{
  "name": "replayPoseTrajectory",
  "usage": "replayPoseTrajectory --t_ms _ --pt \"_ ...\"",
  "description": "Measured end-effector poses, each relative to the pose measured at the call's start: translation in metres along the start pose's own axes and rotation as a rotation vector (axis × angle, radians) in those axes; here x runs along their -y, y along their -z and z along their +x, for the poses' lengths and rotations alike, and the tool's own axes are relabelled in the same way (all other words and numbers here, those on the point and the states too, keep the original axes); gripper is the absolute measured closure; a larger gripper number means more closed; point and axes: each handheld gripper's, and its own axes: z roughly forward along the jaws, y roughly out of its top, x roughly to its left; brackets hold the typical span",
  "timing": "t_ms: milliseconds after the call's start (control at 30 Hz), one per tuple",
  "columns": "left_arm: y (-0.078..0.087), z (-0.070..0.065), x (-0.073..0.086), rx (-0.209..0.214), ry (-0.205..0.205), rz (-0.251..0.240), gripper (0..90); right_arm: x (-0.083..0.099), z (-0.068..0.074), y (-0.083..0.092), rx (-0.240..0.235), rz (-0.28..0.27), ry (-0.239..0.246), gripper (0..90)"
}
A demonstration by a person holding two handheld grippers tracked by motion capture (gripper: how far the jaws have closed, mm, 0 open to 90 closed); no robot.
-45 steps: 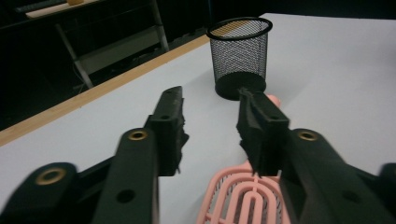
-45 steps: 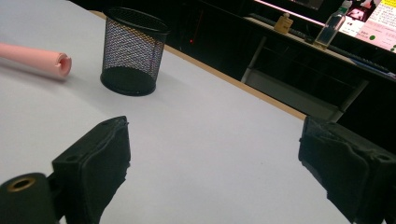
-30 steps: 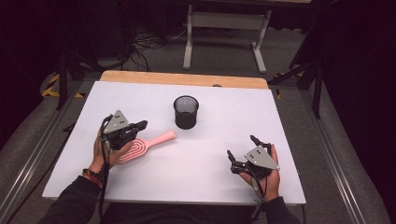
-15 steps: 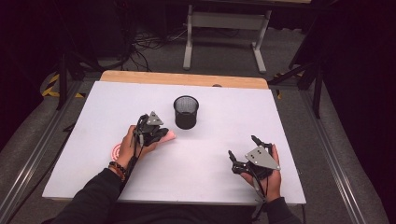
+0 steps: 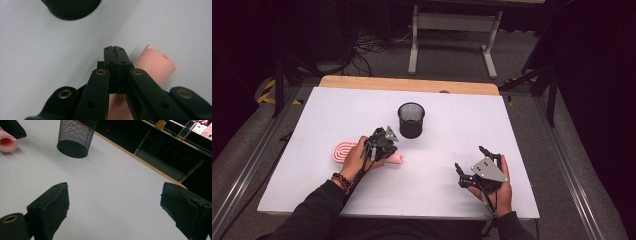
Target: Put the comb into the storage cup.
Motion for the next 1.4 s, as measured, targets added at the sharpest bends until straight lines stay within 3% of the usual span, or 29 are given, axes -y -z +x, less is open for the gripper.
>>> replayPoseTrajectory --t_ms 300,533,867,1233,1400 --pt "0.010 -0.003 0.015 0.006 -0.033 0.001 89.8 0.001 0.000 -0.001 -0.001 0.007 0.006 9.1" --pt "0.022 -0.008 0.021 0.060 -0.097 -0.007 89.8 0.001 0.002 0.000 -0.002 0.007 0.014 9.1" --pt "0.026 -0.014 0.029 0.098 -0.167 0.045 89.8 0.003 0.001 -0.002 -0.003 0.014 0.010 9.2" --pt "0.042 -0.012 0.056 0.102 -0.164 0.053 89.8 0.004 0.002 -0.003 -0.001 0.020 0.015 9.3" --pt "0.049 -0.010 0.066 0.110 -0.140 0.050 89.7 0.004 0.001 -0.003 -0.001 0.023 0.013 9.3"
